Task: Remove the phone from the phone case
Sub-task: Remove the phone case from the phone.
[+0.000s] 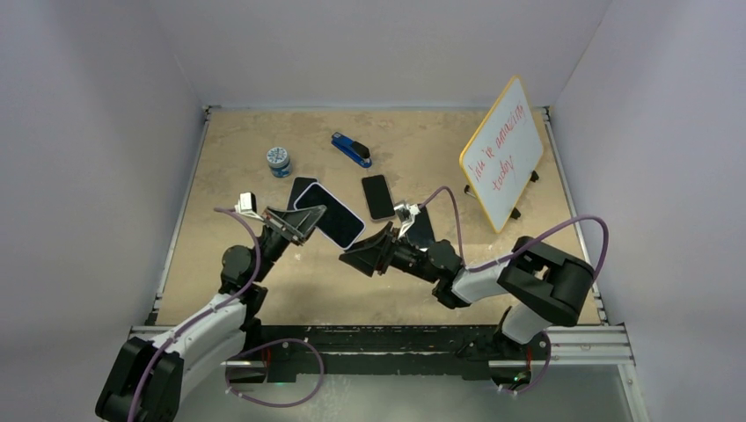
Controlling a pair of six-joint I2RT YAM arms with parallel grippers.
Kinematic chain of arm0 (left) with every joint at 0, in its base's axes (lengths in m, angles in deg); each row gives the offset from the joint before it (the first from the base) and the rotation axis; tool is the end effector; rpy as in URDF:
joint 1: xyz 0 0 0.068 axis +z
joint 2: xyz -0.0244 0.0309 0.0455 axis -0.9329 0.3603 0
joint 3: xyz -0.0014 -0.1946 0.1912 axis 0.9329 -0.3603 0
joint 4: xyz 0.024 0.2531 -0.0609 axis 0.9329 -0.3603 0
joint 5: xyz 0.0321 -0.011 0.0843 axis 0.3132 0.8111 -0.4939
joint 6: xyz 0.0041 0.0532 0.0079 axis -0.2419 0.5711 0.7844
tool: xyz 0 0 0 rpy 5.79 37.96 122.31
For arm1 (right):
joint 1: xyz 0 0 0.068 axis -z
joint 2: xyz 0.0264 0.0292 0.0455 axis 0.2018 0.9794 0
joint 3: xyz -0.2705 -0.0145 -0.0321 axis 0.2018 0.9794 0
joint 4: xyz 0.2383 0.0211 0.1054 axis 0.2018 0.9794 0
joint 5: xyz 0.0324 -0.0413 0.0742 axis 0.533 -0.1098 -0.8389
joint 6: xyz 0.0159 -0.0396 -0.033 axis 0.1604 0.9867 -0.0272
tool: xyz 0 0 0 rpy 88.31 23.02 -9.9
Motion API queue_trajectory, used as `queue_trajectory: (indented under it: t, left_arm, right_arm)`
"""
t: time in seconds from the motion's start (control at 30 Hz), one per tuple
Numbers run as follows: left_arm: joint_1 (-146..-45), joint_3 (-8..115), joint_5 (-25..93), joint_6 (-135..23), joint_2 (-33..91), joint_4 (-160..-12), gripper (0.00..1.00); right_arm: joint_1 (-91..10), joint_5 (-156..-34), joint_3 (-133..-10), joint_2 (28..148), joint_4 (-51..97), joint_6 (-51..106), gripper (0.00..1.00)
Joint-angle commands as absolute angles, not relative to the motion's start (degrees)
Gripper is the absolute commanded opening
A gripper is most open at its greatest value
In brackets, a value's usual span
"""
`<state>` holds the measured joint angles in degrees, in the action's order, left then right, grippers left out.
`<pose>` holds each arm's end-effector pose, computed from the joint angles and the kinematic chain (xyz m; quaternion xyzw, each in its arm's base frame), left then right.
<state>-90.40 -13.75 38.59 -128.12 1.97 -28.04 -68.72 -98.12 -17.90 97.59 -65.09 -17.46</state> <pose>0.1532 -0.0691 0.2170 -0.2278 0.5555 -0.6736 0.4309 0.1415 0.2311 0.2052 -0.1059 0.5780 0.6881 0.4257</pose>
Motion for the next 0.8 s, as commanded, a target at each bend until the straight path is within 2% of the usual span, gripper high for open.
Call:
queue_trajectory:
  t: [0.0,0.27,0.33,0.77]
  left_arm:
    - [-91.1,-12.1,36.6,-130.0,-0.3,-27.1,0.00]
    - [-92.1,-12.8,35.8,-130.4,0.2,-27.9,0.00]
    - [-92.5,-12.7,36.0,-130.7,0.8,-27.5,0.00]
    - [-94.5,-12.9,38.2,-133.2,2.5,-26.4,0.00]
  right_arm:
    - [-69.4,-96.7,-20.3,94.9,-75.1,-13.9,0.55]
    - [-70.0,-96.2,-20.8,92.9,-74.0,-11.8,0.55]
    - [-70.0,-96.1,-20.8,92.8,-74.0,-11.3,0.53]
    - [-69.9,-93.2,-19.8,93.7,-73.7,-3.1,0.19]
